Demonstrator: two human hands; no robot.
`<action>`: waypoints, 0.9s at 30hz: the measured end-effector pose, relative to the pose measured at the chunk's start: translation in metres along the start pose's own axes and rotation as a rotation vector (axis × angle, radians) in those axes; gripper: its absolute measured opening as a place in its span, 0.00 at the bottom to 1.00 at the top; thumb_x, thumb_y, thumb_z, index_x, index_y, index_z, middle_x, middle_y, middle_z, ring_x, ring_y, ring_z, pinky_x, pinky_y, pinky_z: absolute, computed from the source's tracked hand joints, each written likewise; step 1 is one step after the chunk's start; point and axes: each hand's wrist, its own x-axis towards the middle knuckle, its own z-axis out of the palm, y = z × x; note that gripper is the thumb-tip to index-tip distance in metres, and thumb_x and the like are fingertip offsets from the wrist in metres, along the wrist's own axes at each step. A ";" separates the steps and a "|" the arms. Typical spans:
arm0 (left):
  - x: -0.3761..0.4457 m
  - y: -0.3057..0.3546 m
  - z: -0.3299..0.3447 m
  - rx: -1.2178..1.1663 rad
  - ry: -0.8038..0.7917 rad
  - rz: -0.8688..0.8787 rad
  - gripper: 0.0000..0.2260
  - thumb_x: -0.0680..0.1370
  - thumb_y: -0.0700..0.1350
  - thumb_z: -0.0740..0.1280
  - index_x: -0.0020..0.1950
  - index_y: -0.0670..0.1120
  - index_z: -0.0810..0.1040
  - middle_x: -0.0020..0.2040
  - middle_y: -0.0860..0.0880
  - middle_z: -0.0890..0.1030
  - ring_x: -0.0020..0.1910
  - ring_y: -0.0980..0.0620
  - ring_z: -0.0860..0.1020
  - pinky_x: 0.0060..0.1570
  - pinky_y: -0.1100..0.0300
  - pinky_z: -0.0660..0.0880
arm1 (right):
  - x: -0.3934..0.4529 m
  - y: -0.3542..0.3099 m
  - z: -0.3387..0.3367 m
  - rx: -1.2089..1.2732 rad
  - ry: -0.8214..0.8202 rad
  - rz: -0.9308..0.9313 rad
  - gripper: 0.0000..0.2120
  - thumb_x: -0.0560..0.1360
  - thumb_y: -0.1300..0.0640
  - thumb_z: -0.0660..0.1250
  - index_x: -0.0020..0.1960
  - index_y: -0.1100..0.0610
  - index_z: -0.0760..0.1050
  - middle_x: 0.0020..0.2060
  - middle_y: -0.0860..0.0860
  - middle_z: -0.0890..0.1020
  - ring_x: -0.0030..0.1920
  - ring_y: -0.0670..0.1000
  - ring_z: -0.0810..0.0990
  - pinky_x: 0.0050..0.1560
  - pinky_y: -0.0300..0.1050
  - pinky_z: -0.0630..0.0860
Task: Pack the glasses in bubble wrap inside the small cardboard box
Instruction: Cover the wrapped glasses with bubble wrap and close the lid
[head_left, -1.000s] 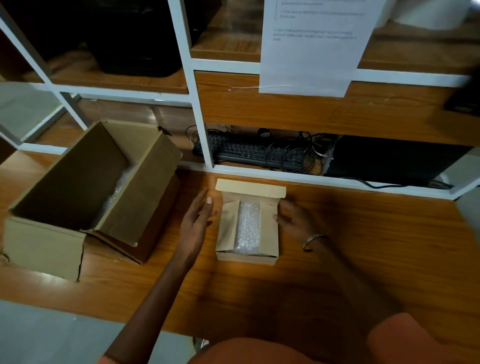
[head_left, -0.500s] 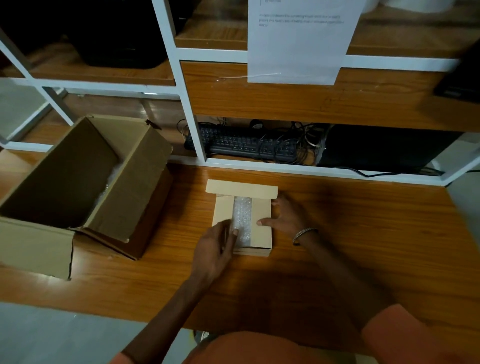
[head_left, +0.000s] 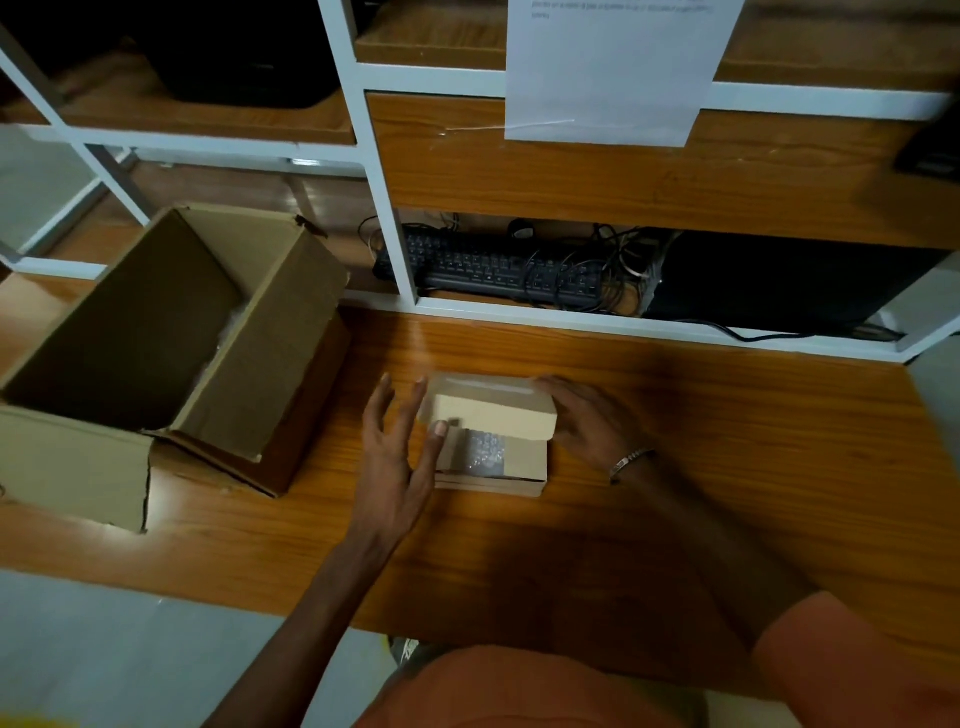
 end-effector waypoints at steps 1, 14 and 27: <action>0.002 -0.004 0.000 0.051 -0.016 0.043 0.22 0.86 0.56 0.62 0.81 0.59 0.70 0.87 0.50 0.54 0.84 0.46 0.58 0.70 0.45 0.72 | 0.000 0.000 0.000 0.004 0.003 -0.010 0.36 0.75 0.63 0.76 0.80 0.54 0.68 0.78 0.53 0.71 0.76 0.57 0.71 0.65 0.42 0.64; 0.003 -0.029 0.008 0.319 -0.121 0.233 0.19 0.87 0.55 0.64 0.78 0.54 0.75 0.78 0.46 0.71 0.76 0.43 0.70 0.69 0.44 0.76 | -0.036 -0.024 -0.002 -0.093 -0.140 -0.082 0.46 0.72 0.36 0.75 0.83 0.36 0.54 0.84 0.38 0.54 0.82 0.42 0.49 0.79 0.62 0.51; -0.009 -0.044 0.015 0.357 -0.139 0.244 0.19 0.84 0.49 0.71 0.76 0.52 0.78 0.77 0.47 0.74 0.75 0.44 0.72 0.68 0.43 0.77 | -0.035 -0.020 0.017 -0.044 -0.046 -0.027 0.31 0.79 0.33 0.67 0.80 0.39 0.67 0.81 0.42 0.65 0.81 0.45 0.60 0.76 0.61 0.60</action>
